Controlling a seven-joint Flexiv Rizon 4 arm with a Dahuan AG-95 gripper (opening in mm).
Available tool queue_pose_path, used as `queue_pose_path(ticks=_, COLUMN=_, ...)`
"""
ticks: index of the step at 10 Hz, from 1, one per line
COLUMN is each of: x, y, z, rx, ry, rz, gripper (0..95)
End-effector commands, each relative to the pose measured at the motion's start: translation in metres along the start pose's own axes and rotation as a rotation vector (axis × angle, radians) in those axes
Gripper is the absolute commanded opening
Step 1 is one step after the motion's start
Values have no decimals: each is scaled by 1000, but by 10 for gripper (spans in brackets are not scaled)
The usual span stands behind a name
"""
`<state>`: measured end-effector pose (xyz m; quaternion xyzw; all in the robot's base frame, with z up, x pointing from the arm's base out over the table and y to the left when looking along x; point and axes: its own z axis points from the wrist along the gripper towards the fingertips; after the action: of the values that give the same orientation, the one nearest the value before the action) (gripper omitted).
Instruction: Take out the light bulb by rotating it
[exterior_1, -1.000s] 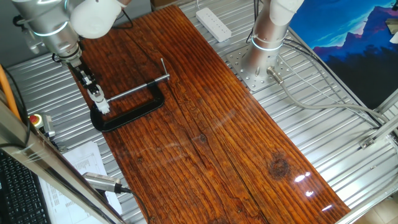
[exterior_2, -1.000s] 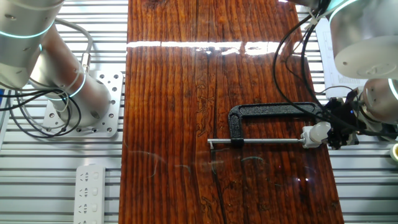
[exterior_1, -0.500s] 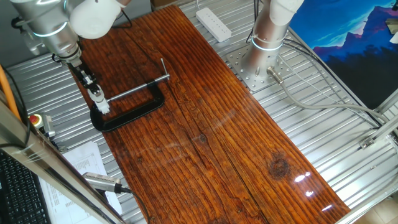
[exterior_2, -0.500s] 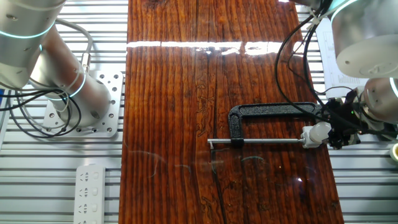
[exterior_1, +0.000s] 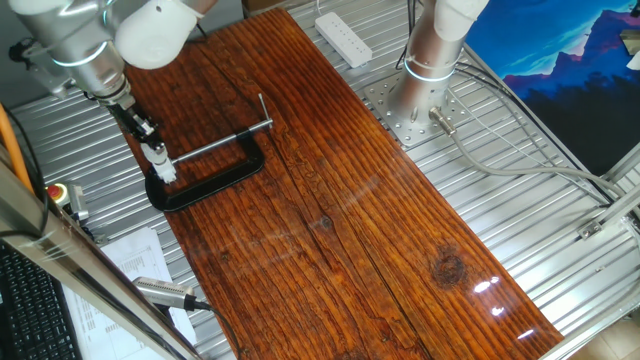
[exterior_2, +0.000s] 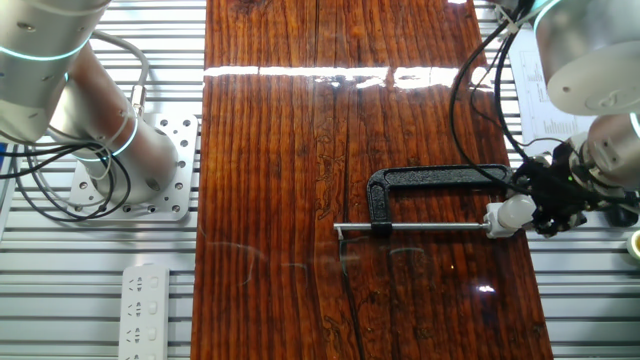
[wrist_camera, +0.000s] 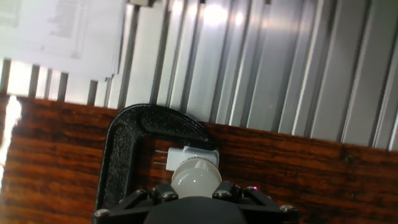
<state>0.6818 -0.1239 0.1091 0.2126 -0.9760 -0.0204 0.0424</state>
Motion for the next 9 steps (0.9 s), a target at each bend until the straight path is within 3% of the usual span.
queue_pose_path(ticks=1, x=-1, y=0, z=0, rx=17, ry=16, rz=-163, gripper=0)
queue_pose_path(ticks=9, x=-1, y=0, z=0, rx=54, ry=53, rz=-562, gripper=0)
